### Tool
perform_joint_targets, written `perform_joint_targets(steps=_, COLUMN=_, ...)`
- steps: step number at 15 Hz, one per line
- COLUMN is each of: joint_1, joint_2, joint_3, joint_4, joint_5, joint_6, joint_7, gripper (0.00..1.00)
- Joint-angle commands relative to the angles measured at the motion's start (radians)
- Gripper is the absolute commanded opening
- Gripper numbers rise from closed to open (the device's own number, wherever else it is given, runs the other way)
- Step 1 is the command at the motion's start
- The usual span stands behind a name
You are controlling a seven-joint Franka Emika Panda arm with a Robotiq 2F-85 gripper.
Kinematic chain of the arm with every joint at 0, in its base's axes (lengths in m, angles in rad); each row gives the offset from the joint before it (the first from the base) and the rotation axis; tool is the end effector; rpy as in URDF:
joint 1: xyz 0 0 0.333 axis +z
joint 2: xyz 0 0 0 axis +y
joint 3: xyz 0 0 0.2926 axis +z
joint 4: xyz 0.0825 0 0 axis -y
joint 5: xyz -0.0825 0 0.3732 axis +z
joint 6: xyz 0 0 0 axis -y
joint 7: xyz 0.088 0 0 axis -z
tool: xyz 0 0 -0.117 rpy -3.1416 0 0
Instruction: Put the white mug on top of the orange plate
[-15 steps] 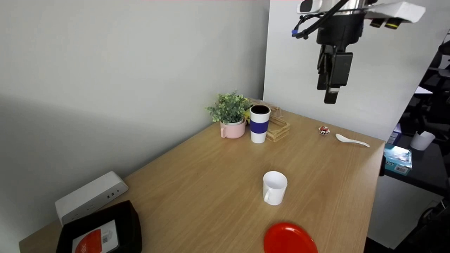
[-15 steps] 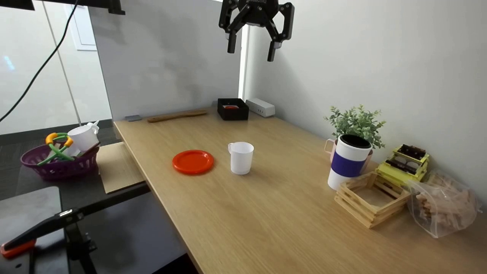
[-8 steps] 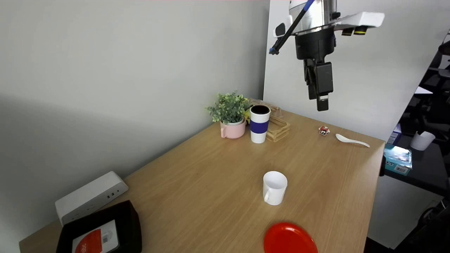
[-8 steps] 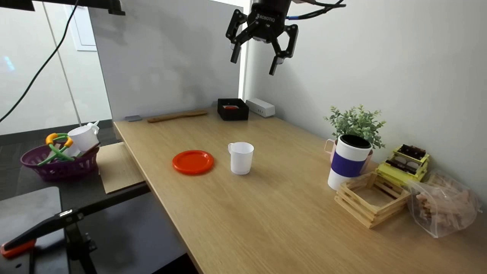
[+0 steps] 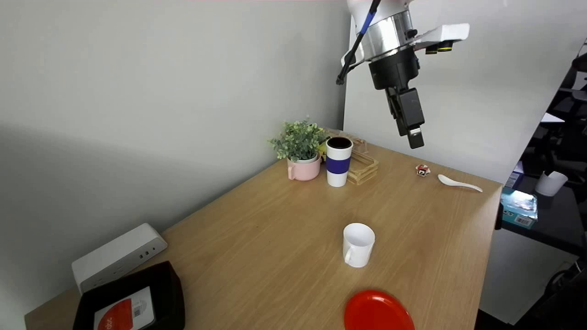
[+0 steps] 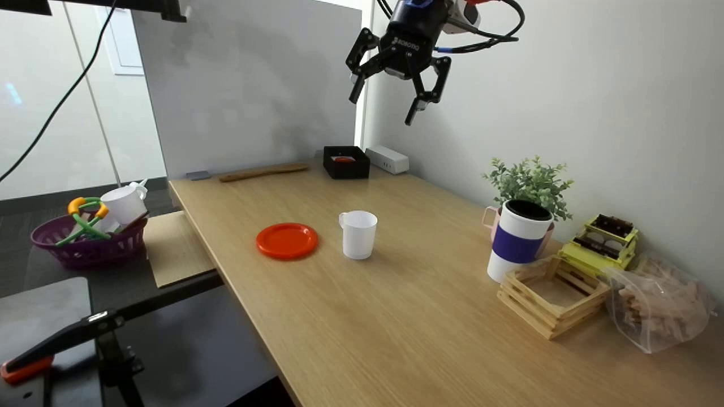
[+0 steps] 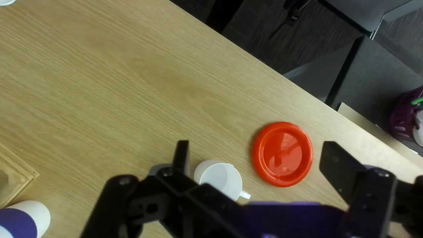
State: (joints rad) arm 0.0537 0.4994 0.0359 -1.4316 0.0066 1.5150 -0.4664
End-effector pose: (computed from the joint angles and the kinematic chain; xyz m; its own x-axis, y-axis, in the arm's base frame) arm 0.6218 0.0536 0.3536 0.7764 0.5241 -0.3502 0.4835 -0.8516 -0.2024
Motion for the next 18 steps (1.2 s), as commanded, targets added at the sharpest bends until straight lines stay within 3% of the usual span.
perform_joint_targets(steps=1, joint_1=-0.019, joint_2=0.008, joint_3=0.026, joint_4=0.014, joint_5=-0.011, joint_6=-0.007, joint_7=0.007, gripper=1.00)
perform_joint_targets(steps=6, joint_1=-0.019, joint_2=-0.016, joint_3=0.024, joint_4=-0.017, joint_5=-0.011, joint_6=0.037, joint_7=0.021, gripper=1.00)
perform_joint_targets(steps=18, joint_1=0.001, joint_2=0.104, joint_3=0.056, joint_4=0.040, joint_5=-0.017, joint_6=0.063, joint_7=0.034, gripper=1.00)
